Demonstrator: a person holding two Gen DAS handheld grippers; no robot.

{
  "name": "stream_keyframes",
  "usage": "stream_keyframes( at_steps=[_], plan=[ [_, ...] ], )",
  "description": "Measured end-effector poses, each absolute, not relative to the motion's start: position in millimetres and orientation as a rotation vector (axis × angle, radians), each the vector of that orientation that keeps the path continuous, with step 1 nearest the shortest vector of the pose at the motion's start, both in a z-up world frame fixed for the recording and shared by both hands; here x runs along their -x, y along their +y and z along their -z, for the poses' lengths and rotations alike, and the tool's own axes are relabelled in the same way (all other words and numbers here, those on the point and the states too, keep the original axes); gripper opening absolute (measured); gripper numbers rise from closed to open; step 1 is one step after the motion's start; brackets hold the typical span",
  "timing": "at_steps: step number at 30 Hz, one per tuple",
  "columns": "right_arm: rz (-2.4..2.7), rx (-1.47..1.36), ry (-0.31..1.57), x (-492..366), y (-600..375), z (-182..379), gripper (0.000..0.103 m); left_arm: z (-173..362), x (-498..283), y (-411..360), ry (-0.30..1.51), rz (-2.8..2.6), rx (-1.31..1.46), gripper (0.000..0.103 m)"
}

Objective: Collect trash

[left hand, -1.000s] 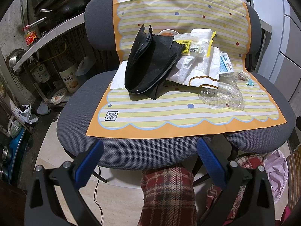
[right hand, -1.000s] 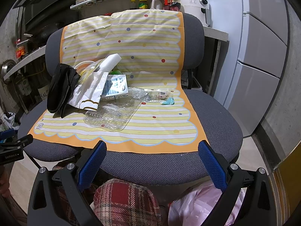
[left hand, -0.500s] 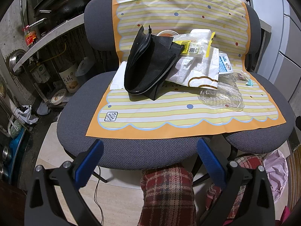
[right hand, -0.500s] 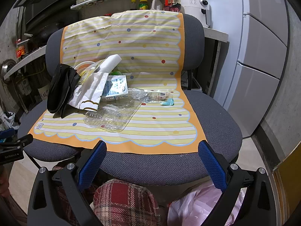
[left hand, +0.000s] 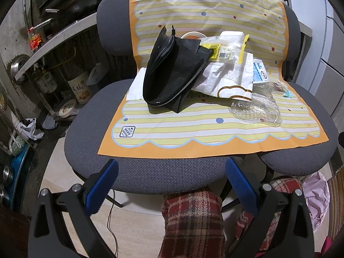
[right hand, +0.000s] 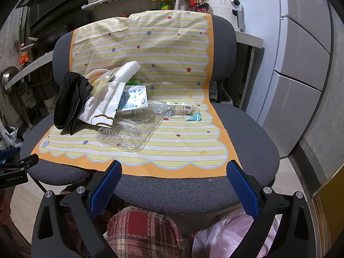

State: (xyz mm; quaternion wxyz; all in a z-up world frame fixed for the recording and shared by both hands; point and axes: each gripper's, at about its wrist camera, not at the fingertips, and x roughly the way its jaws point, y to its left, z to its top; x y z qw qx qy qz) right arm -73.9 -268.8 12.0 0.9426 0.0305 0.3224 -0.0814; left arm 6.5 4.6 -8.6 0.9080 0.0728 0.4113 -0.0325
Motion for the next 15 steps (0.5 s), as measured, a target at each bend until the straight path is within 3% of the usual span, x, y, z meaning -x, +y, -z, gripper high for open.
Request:
stream_keyframes(
  at_steps=[15],
  plan=[
    [0.049,-0.016,0.646,15,-237,-8,0.097,23,-50,33,0.763,0.088,-0.11,0.096]
  ],
)
